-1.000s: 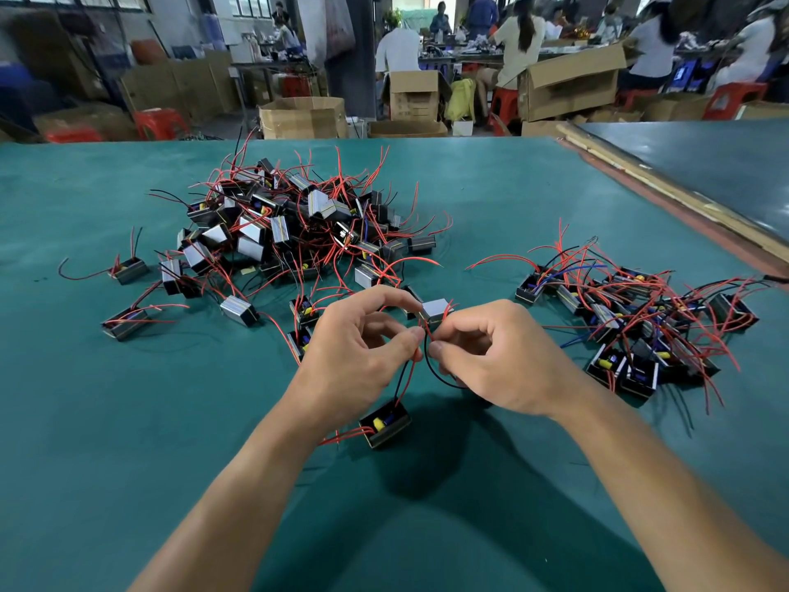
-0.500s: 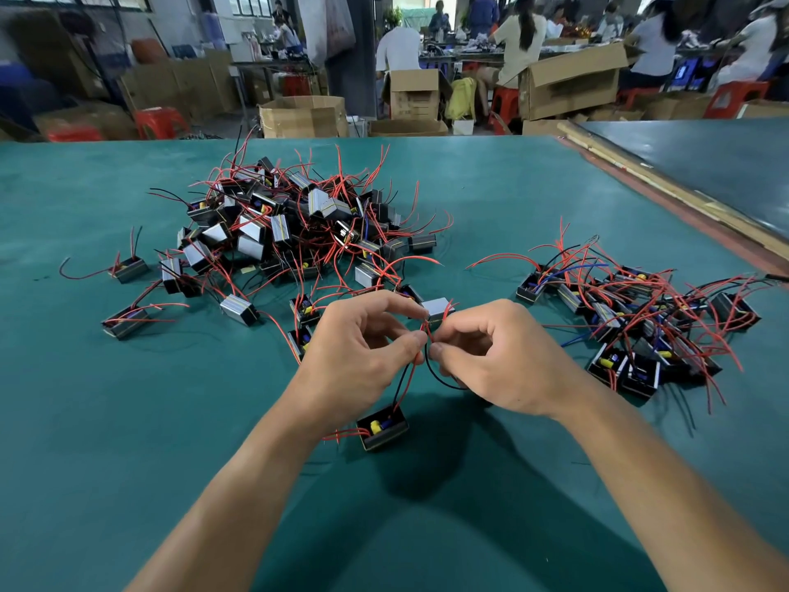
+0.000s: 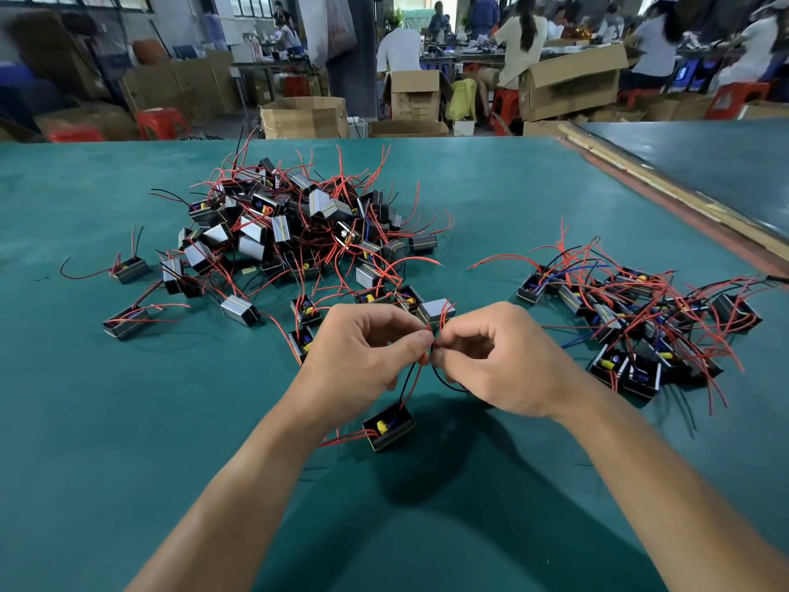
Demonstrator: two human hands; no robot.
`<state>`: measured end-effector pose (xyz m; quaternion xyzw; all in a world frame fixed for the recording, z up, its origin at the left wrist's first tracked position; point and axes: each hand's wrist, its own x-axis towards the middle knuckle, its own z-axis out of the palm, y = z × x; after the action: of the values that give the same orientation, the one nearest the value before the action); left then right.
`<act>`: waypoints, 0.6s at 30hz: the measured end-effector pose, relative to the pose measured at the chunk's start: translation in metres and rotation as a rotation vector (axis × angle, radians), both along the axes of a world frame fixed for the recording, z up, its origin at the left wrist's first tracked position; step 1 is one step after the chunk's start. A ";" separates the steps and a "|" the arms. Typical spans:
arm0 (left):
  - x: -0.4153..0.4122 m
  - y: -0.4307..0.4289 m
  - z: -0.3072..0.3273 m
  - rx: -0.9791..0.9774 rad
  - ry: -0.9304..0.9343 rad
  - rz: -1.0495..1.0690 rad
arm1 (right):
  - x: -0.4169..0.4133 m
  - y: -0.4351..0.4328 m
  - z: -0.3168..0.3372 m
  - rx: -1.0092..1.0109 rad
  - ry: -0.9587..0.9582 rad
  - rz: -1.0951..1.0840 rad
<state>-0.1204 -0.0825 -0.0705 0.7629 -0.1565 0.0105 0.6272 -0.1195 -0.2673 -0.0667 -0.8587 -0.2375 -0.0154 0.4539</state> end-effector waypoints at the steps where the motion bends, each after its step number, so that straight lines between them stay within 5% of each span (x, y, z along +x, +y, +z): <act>1: 0.000 0.000 0.000 0.006 0.002 0.005 | 0.000 0.000 0.000 0.001 -0.002 0.001; 9: -0.002 -0.001 0.003 0.016 0.003 0.026 | 0.000 0.001 0.000 -0.017 -0.041 0.012; 18: -0.003 -0.001 0.004 0.007 0.075 -0.055 | 0.003 0.001 0.000 0.231 -0.172 -0.087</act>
<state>-0.1234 -0.0833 -0.0665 0.7604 -0.1539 -0.0360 0.6300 -0.1164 -0.2663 -0.0670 -0.8058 -0.2348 -0.1355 0.5264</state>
